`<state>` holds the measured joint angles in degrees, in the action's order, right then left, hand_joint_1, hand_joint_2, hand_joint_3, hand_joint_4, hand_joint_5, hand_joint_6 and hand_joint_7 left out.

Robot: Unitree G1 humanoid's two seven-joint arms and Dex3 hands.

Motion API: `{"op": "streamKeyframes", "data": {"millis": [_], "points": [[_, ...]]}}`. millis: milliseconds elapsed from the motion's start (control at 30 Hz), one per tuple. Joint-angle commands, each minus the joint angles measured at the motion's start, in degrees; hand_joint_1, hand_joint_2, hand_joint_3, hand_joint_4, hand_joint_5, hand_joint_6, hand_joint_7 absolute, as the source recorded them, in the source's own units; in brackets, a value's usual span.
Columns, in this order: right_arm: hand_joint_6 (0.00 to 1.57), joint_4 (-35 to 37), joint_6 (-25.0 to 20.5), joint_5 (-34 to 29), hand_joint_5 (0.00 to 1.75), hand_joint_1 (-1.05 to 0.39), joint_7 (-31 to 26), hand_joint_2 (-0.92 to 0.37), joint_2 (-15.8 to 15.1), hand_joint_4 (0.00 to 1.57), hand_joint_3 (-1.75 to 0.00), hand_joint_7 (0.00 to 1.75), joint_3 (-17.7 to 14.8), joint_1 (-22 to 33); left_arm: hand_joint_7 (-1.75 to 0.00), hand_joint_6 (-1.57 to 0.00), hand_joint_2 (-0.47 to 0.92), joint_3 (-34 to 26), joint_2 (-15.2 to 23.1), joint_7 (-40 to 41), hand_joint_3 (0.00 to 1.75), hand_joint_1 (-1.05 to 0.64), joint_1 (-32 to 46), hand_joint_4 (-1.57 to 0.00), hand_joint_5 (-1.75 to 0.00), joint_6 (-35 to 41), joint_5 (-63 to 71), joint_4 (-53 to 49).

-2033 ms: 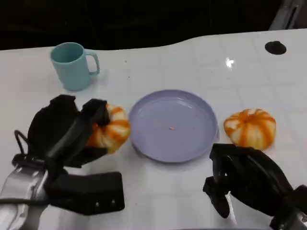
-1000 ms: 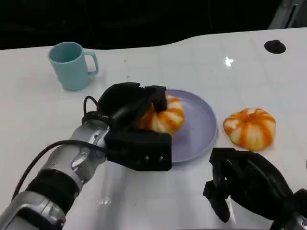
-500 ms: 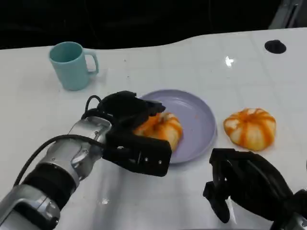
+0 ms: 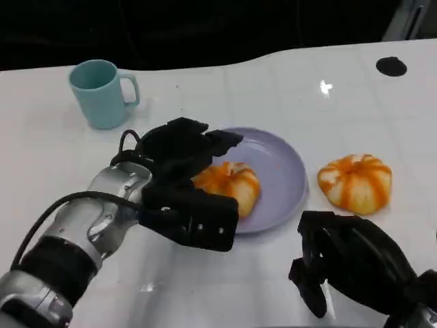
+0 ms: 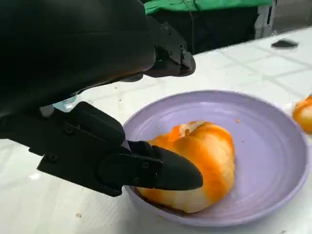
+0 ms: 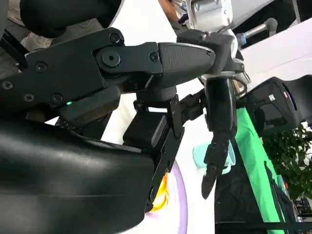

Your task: Grasp the bread from the table and place it into the plate.

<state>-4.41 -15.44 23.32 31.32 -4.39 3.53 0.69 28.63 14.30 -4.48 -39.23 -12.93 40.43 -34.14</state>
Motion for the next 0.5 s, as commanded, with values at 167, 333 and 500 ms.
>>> {"op": "streamKeyframes", "data": {"millis": [167,333,500], "points": [[1.10,-1.47,-1.12,0.66,1.58,-0.93,-0.98,-0.92,0.02,1.30,-0.38,1.51,-0.04,0.33,-0.19,-0.52,0.92,-12.82,-2.02,-6.60,0.22,-0.63,12.98,-0.21,-0.89,-1.02,-23.53,13.15],[1.09,-1.03,-0.83,0.57,1.59,-0.92,-0.73,-0.92,0.10,1.30,-0.38,1.52,-0.07,-0.03,-0.98,-0.52,0.92,-18.23,-6.09,-10.09,0.21,-0.54,21.91,-0.39,-1.43,-0.57,-38.03,21.40],[1.09,-0.49,-0.25,0.34,1.58,-0.92,-0.38,-0.92,0.12,1.29,-0.39,1.52,0.00,-0.35,-1.52,-0.49,0.92,-20.24,-8.06,-11.61,0.30,-0.59,30.17,-0.53,-1.73,4.31,-45.57,31.31]]}}
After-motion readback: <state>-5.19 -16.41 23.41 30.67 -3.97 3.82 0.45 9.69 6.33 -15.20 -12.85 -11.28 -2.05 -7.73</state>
